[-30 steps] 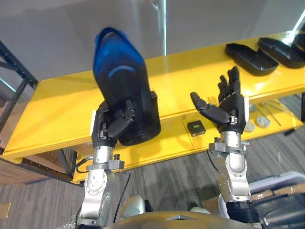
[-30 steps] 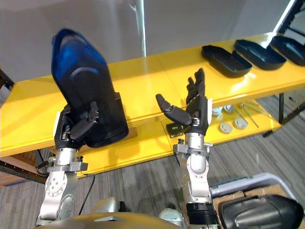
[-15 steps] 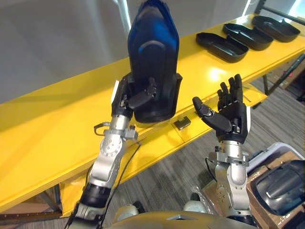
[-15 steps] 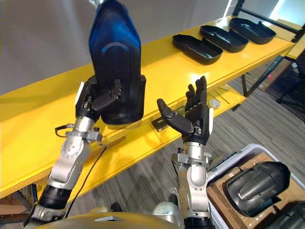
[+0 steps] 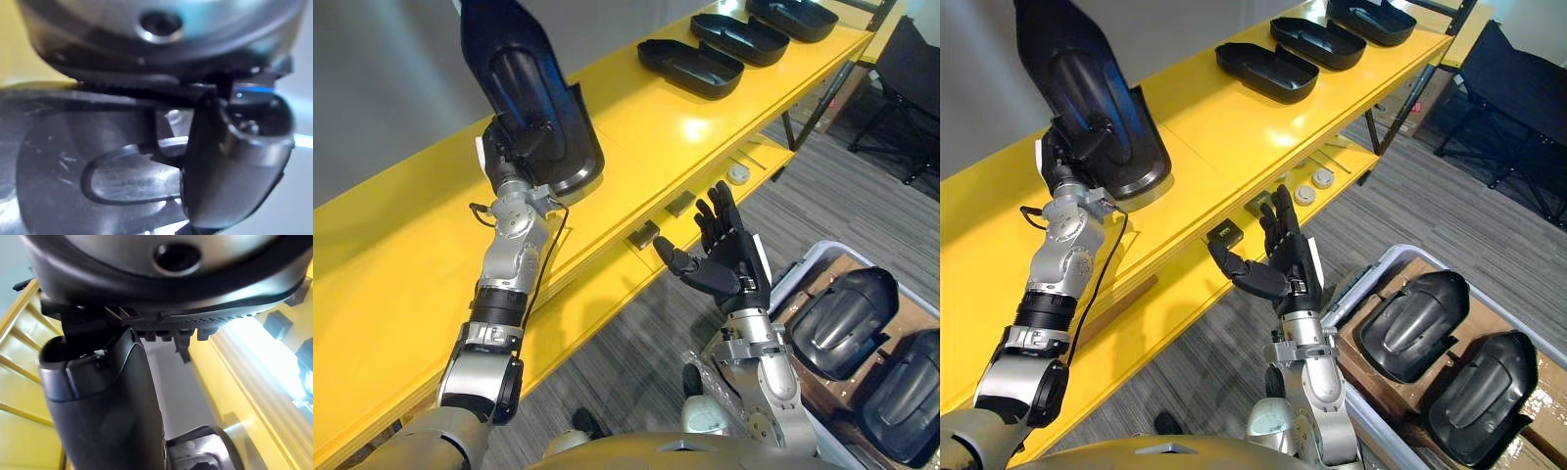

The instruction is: Walk over and take three plastic housings, then place them on the shelf

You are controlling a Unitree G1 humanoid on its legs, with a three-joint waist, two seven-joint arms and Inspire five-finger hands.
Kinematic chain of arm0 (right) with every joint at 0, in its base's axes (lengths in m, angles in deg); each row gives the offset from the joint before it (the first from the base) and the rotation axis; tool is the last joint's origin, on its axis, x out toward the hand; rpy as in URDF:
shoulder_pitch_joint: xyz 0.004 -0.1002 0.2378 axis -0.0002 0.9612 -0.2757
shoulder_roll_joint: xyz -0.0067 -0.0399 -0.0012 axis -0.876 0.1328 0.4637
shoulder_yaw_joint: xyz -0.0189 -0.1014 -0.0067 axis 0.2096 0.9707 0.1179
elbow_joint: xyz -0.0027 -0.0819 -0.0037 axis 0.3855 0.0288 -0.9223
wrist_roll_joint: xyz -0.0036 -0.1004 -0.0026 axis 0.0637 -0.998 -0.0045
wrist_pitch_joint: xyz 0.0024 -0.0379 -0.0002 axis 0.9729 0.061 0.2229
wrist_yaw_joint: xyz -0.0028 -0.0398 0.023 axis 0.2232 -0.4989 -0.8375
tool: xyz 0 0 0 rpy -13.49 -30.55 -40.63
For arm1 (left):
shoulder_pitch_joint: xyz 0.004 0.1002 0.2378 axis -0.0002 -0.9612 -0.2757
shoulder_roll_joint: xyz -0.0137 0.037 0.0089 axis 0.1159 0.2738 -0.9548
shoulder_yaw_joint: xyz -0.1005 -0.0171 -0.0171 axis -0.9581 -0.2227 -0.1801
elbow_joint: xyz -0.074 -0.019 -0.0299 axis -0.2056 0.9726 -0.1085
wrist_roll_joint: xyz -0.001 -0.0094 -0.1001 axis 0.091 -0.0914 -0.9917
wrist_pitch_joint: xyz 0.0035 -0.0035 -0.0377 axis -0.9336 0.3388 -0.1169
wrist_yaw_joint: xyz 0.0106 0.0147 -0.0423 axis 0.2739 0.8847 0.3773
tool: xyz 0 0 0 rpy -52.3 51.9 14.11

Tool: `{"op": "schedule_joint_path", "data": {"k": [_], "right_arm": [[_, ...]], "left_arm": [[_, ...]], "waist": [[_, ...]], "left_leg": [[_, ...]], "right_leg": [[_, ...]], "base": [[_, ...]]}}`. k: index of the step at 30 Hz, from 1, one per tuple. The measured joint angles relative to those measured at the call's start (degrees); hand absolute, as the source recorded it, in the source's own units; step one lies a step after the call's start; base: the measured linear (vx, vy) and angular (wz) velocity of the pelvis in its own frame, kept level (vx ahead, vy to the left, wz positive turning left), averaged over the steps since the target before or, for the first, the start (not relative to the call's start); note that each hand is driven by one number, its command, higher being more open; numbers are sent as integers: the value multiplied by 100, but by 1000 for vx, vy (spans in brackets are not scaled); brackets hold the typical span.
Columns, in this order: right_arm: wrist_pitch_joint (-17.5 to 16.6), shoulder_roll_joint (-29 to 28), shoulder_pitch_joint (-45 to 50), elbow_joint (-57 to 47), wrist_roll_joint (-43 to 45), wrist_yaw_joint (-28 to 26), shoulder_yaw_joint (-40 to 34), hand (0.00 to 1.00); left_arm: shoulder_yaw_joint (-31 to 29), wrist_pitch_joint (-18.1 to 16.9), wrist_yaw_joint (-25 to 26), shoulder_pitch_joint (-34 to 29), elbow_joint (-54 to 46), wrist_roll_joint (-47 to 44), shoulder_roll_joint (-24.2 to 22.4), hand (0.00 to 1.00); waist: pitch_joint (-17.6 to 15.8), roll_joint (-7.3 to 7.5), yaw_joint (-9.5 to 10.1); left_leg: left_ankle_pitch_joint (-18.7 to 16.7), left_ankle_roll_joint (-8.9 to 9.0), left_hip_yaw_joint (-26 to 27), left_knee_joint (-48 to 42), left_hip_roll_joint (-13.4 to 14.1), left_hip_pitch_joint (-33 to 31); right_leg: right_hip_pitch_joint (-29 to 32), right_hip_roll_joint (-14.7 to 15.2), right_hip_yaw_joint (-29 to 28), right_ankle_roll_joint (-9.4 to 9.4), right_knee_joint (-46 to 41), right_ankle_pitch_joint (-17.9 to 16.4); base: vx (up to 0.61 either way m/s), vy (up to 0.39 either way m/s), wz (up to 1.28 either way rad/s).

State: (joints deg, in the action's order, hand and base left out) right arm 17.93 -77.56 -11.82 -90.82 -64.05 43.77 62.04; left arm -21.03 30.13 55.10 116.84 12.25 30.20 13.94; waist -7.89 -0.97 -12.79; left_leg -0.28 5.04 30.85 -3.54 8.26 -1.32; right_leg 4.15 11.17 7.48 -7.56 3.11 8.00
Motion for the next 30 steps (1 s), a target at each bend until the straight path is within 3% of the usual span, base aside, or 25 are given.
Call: {"op": "schedule_joint_path", "data": {"k": [5, 13, 14, 22, 30], "right_arm": [[41, 194, 41, -35, -8, 82, 199, 100], [159, 215, 88, -40, -8, 256, 259, 100], [164, 221, 114, -40, -8, 258, 295, 100], [183, 252, 241, -109, -5, 297, 555, 100], [293, 439, 244, -583, 6, 240, 710, 100]], "left_arm": [[6, 446, 126, 12, 233, -403, -23, 0], [-19, 693, 96, 201, 542, -611, -55, 0], [-29, 703, 159, 221, 566, -612, -55, 100], [-245, 686, 523, 303, 800, -616, -65, 100], [-569, 453, 1150, 548, 1014, -642, -63, 100]], "waist": [[-11, -15, -125], [-137, -181, -136], [-158, -215, -135], [-205, -264, -173], [-248, -272, -183]], "left_leg": [[53, -3, 18, 122, -25, 71], [198, -33, 29, 425, -140, 250], [242, -33, 48, 497, -152, 306], [398, -7, 209, 806, -161, 523], [450, 3, 380, 835, -90, 467]], "right_leg": [[-11, -15, -12, 0, 0, 0], [-74, 20, -17, -4, 0, -5], [-88, 14, -35, -5, 2, -6], [-95, -56, -158, -2, 3, -24], [77, -114, -274, -2, -17, -18]], "base": [[-4, -17, -1], [-43, -17, 0], [-53, -28, -4], [-43, -32, -10], [-12, -36, -9]]}}
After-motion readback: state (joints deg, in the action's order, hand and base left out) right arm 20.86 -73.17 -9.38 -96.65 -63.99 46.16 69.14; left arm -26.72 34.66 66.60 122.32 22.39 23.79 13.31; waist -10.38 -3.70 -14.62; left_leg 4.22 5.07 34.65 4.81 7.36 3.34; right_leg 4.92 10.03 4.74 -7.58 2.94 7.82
